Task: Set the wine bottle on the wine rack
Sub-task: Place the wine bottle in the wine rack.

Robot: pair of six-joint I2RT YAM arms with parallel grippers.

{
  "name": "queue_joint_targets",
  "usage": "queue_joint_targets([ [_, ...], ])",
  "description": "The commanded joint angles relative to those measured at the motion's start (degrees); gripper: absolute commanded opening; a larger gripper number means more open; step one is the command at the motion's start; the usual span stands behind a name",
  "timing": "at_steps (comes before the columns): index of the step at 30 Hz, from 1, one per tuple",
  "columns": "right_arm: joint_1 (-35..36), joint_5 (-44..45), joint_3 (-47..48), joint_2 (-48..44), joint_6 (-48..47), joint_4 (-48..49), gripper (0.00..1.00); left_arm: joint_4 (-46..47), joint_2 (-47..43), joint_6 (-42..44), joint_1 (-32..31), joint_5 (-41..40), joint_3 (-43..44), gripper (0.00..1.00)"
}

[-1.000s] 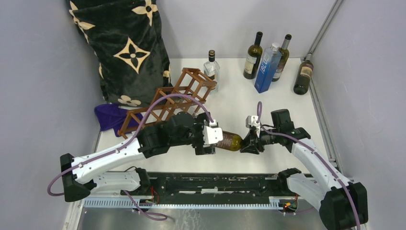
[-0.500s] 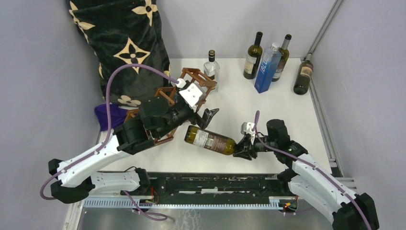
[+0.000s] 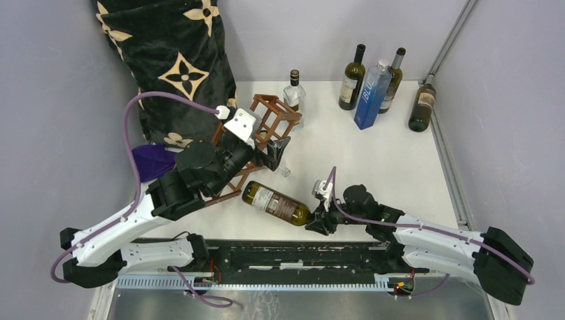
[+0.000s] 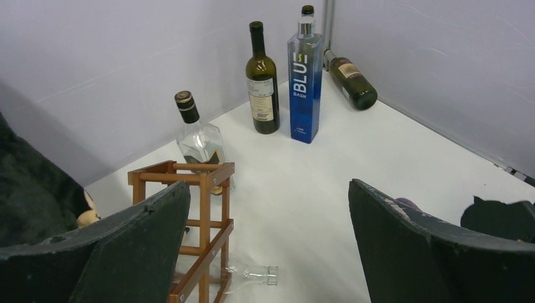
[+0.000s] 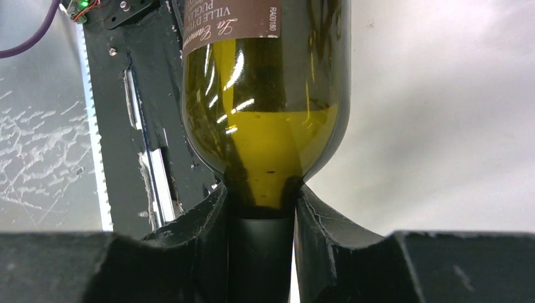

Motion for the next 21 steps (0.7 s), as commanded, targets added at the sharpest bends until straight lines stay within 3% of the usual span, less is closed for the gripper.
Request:
queue_joint_targets([
  [1,6.19,12.53,2.13,2.69,6.92,15.97,0.00,3.39,-2.18,-1.69,0.07,-4.00,-1.30,1.00],
  [7,10.78,21.07,7.55,10.98,10.55,15.47,0.00,3.91,-2.66,0.87,0.09,-6.61,-2.01,1.00],
  [21,14.97,23.84,12.16,19.69,13.92,21.08,0.00,2.43,-3.85,3.17,0.21,-8.10,-2.80,1.00],
])
